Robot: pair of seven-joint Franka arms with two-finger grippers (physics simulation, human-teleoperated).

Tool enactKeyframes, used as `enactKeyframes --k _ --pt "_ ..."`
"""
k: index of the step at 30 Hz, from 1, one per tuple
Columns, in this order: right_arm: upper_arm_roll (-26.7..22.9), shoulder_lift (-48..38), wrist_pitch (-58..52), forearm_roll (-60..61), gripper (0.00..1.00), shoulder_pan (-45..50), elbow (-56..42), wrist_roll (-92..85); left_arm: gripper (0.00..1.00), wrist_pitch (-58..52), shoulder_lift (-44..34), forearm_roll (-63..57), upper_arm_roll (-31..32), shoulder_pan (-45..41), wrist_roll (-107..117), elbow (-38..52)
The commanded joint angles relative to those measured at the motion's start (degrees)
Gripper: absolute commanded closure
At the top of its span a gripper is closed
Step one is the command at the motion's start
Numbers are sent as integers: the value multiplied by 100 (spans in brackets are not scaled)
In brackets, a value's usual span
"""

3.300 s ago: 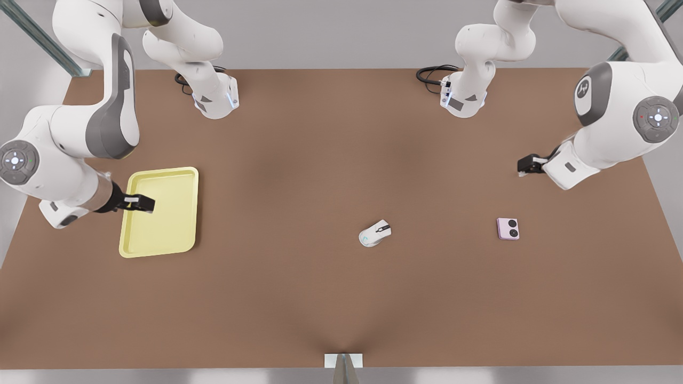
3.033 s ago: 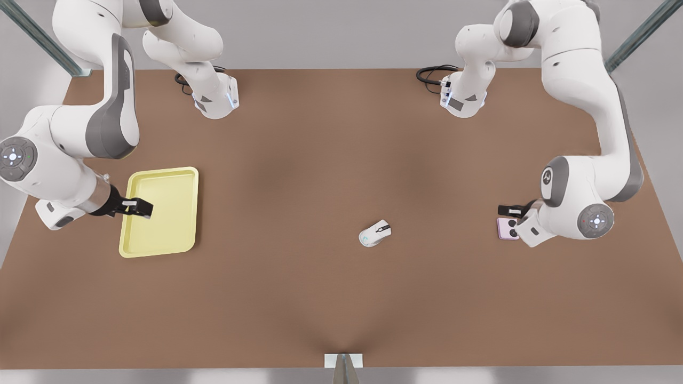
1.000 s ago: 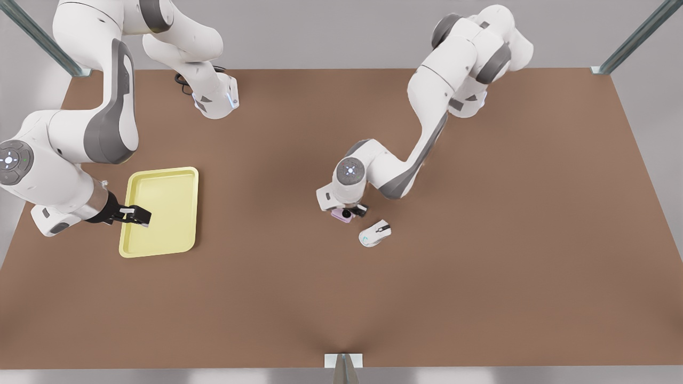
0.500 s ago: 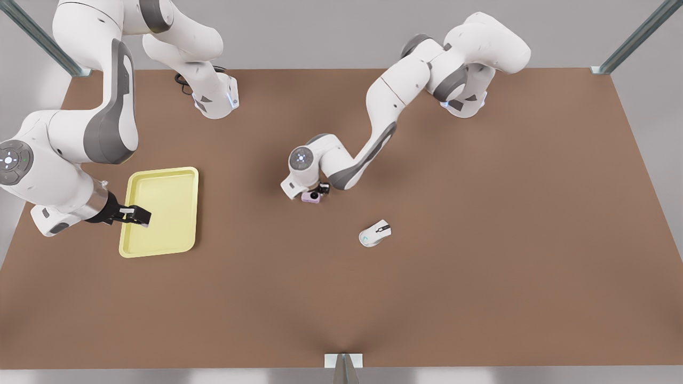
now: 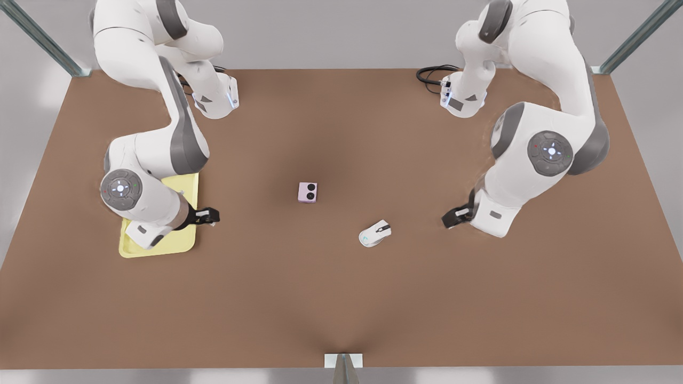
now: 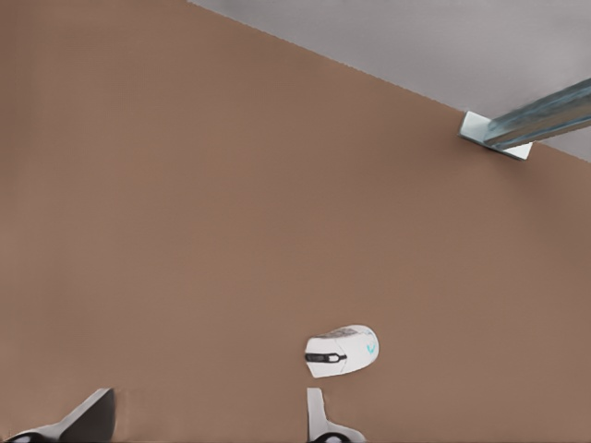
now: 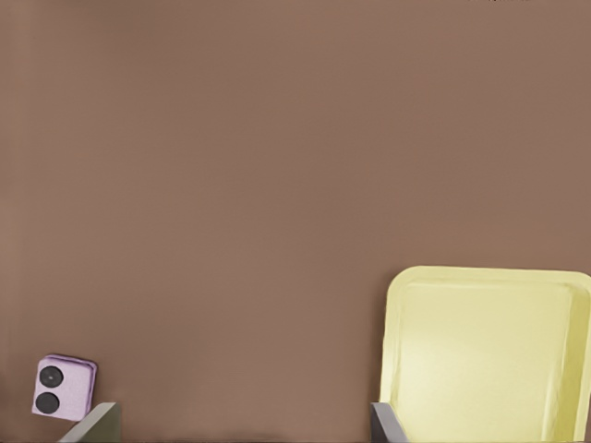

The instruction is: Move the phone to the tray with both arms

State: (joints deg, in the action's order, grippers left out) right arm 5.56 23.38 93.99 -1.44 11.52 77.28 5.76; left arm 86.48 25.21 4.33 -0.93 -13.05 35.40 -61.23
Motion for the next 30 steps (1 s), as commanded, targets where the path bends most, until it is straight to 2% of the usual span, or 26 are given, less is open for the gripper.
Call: enactKeyframes --k 1,2,4,7,10,14,17,18,20,22,30 --pt "103 27 181 -32 0 360 33 697 0 -1230 -96 420 -188 663 -5385 -82" --pt "112 27 242 29 0 527 243 1076 0 -1186 -69 385 -205 839 -6062 -205" --pt "112 -44 620 82 0 1168 761 2420 0 -1195 -131 279 -197 848 -6036 -214" --pt "121 0 1981 82 0 2020 1728 4395 0 -1186 -113 271 -197 848 -6019 -223" --pt "130 211 2633 117 0 2153 2054 5584 0 -1186 -113 271 -179 848 -6019 -223" --pt "130 405 2897 126 0 2100 2080 5726 0 -1142 -78 288 -170 848 -6019 -223" --pt "139 405 3635 460 0 1995 2520 5515 0 -1142 -78 306 -170 848 -6019 -223" --pt "139 405 3617 952 0 1775 2590 4725 0 -1125 44 306 -170 848 -6019 -241" --pt "130 422 3652 1005 0 1784 2731 4355 0 -984 19 297 -188 848 -6027 -206" --pt "139 580 3758 1005 0 1828 2740 4136 0 -1054 -289 262 -188 848 -6027 -205" --pt "139 836 3758 909 0 1986 2932 3678 0 -993 -210 279 -179 848 -6027 -258"
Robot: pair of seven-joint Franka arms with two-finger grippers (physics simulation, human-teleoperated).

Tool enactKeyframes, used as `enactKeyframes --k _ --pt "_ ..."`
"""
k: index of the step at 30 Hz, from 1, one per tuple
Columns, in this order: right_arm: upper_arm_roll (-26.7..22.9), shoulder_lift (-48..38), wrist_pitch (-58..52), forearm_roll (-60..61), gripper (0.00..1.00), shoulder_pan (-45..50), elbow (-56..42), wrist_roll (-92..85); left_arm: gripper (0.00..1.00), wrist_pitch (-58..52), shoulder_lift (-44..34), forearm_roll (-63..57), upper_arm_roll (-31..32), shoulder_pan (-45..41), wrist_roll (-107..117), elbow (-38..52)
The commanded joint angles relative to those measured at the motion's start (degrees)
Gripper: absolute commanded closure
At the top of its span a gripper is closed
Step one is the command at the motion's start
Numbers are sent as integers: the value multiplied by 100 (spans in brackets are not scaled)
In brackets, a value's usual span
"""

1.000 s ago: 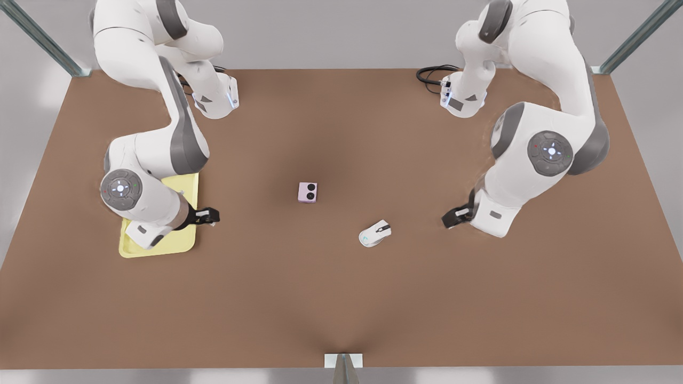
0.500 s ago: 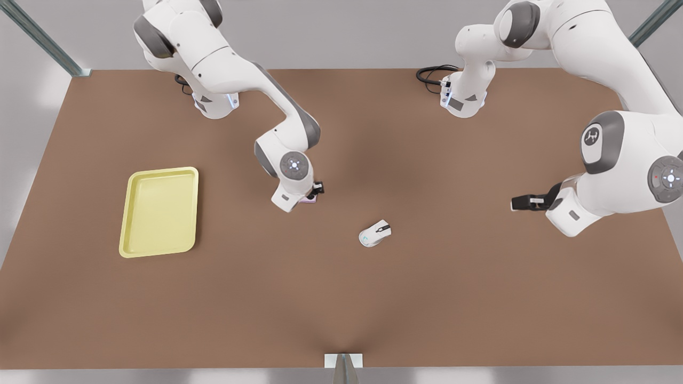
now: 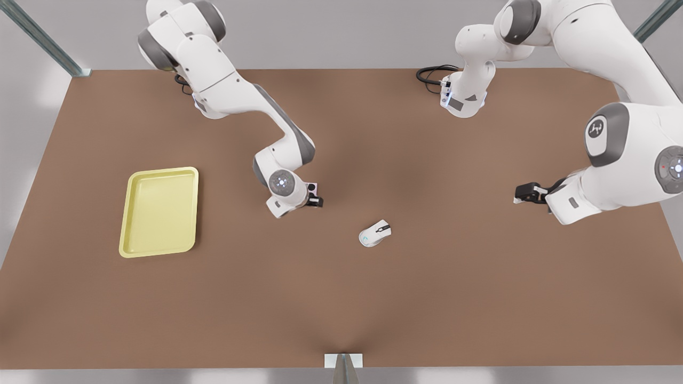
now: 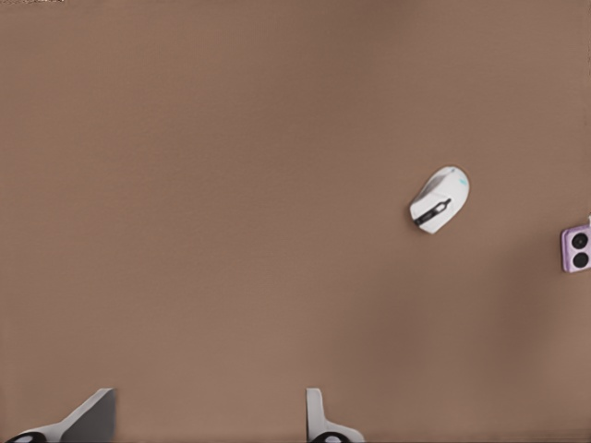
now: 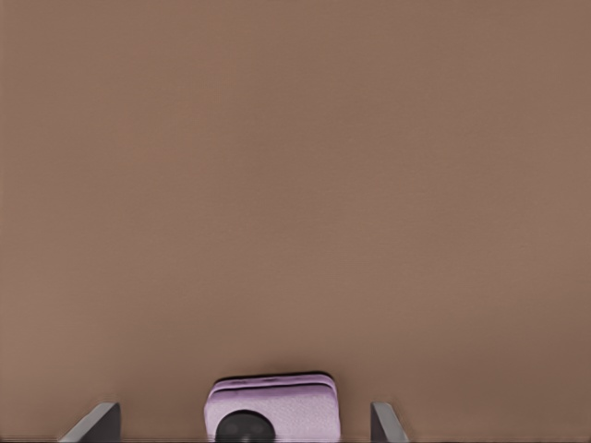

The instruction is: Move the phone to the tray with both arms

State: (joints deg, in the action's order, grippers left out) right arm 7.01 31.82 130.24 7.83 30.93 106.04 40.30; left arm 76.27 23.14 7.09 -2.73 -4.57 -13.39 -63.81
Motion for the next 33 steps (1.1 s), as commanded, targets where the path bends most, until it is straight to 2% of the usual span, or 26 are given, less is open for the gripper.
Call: enactKeyframes --k 1,6,11,13,16,33 --pt "2 -96 133 -18 0 44 180 207 0 28 -2 3 1 0 -1148 0" --pt "160 -132 124 -44 0 159 629 180 0 37 68 29 1 0 -1148 -9" --pt "265 -53 194 -237 0 167 541 172 0 28 94 29 9 0 -1201 -9" --pt "336 88 599 -579 0 159 453 137 0 -77 24 12 36 0 -1218 -53" --pt "336 132 801 -896 0 159 409 -434 0 -7 77 -665 9 0 -1069 -88" --pt "301 141 1012 -914 0 71 699 -901 0 -51 33 -691 36 -8 -1007 -176"
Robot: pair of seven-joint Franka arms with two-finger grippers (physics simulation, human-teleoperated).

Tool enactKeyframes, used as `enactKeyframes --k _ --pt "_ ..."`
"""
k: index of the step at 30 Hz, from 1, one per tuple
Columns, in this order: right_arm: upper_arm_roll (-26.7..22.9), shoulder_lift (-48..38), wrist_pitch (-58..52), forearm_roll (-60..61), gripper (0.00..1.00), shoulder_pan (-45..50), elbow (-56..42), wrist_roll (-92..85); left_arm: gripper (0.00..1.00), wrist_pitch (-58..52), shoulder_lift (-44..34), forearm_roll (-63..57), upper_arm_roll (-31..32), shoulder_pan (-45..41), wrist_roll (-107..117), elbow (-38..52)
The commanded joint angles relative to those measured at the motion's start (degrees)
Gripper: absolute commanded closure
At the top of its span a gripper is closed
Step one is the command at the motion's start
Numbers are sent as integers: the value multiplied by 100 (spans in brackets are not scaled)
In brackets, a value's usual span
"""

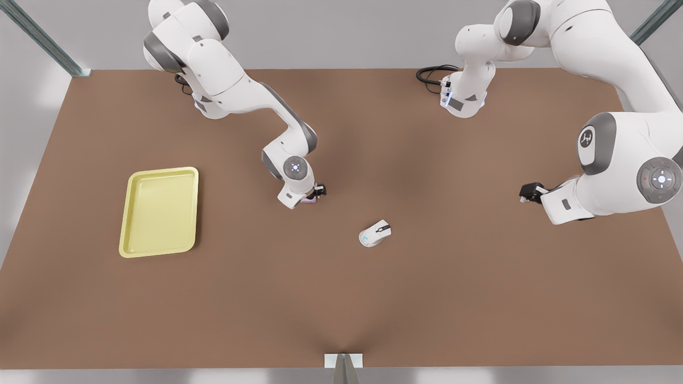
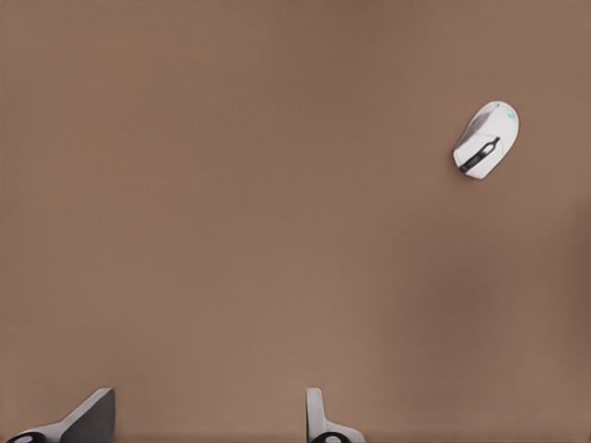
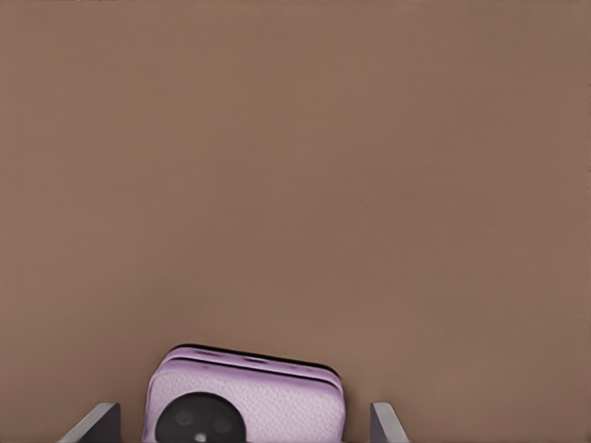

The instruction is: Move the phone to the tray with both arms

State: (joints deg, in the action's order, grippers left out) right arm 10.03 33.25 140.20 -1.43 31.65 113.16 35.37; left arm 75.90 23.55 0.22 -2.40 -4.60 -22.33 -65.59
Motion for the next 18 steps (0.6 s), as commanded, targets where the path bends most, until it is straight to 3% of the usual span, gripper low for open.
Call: enactKeyframes --k 1,11,14,18 --pt "-10 -37 -1 3 0 -1 57 -417 0 -14 -8 -4 2 3 -105 2" --pt "-19 24 -19 3 0 16 75 -434 0 -23 -17 -4 11 -15 -70 2" --pt "-19 24 -19 3 18 8 75 -425 0 -31 -25 -22 20 -24 -53 11" --pt "-19 -29 -63 3 19 -1 57 -443 0 -84 -43 -31 20 -32 -26 20"
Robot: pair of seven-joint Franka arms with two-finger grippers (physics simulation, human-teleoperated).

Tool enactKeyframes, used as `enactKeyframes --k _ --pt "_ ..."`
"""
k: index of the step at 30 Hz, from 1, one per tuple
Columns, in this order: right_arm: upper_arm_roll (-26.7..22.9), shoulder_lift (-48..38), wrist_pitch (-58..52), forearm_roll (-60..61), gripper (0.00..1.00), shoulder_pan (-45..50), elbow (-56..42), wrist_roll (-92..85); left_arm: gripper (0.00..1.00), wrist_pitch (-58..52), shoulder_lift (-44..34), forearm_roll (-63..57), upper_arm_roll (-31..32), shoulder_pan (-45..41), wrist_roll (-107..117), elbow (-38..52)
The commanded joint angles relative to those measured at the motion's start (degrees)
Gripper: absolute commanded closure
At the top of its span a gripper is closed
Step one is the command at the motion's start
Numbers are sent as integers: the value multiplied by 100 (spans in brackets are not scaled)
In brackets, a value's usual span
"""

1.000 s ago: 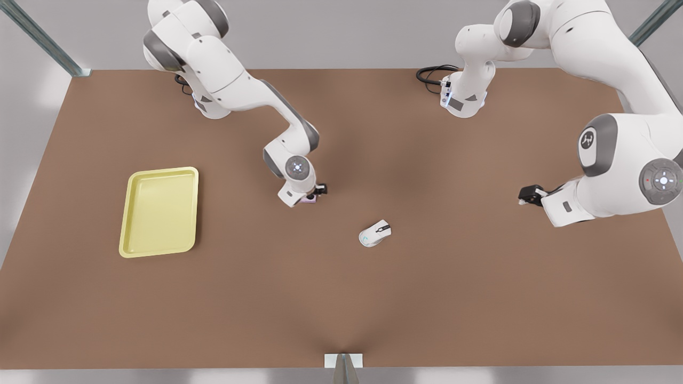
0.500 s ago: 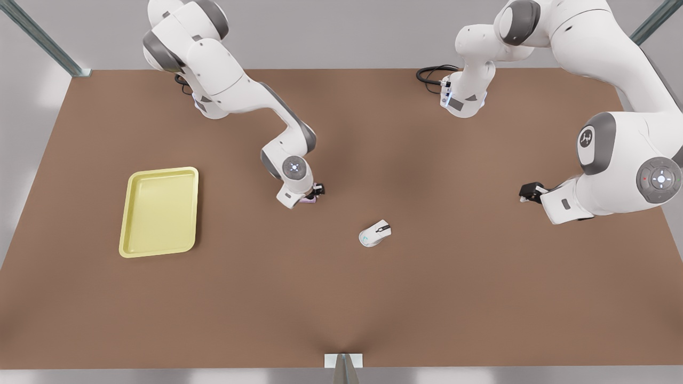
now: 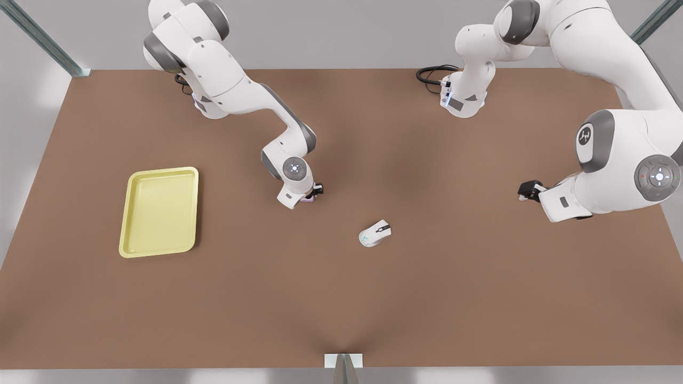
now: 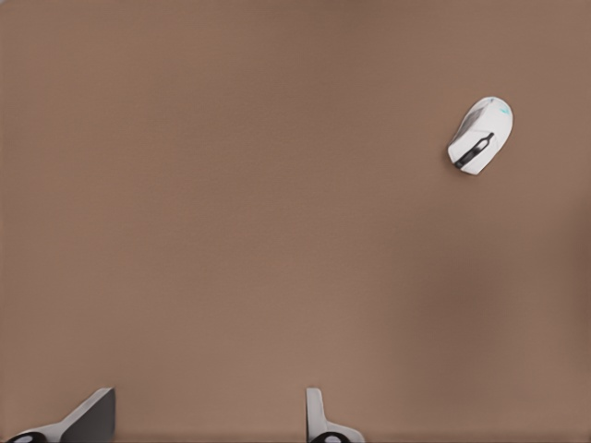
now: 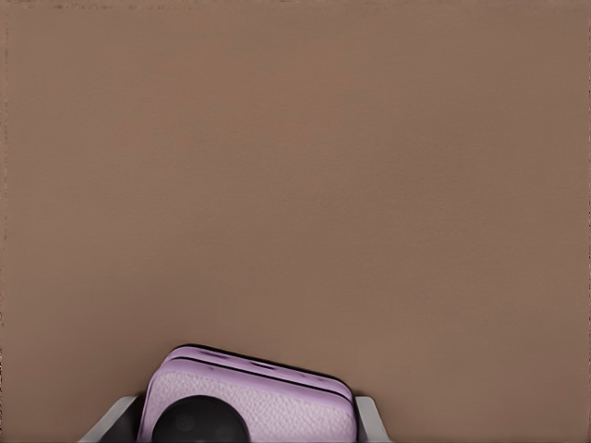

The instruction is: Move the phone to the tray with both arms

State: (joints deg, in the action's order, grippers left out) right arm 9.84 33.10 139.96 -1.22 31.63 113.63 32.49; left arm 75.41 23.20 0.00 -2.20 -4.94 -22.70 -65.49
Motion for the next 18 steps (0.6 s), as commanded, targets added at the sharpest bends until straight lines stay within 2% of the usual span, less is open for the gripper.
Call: enactKeyframes --k 1,4,7,11,17,18 --pt "0 -93 -372 -19 19 -8 -165 -173 0 -35 -9 -9 0 2 11 10" --pt "9 -427 -1234 16 19 -473 -500 -806 0 -35 -9 -9 0 -7 11 1" --pt "18 -884 -1911 51 19 -1861 -526 -2500 0 -35 0 -18 0 -7 11 1" --pt "0 -875 -1806 -423 18 -3215 -500 -3714 0 -44 0 -18 0 -7 11 1" --pt "0 -1130 -1999 -423 18 -5096 159 -6035 0 -52 0 -26 0 -16 11 1" --pt "0 -1130 -1999 -423 9 -5114 177 -6053 0 -52 0 -26 0 -16 11 1"
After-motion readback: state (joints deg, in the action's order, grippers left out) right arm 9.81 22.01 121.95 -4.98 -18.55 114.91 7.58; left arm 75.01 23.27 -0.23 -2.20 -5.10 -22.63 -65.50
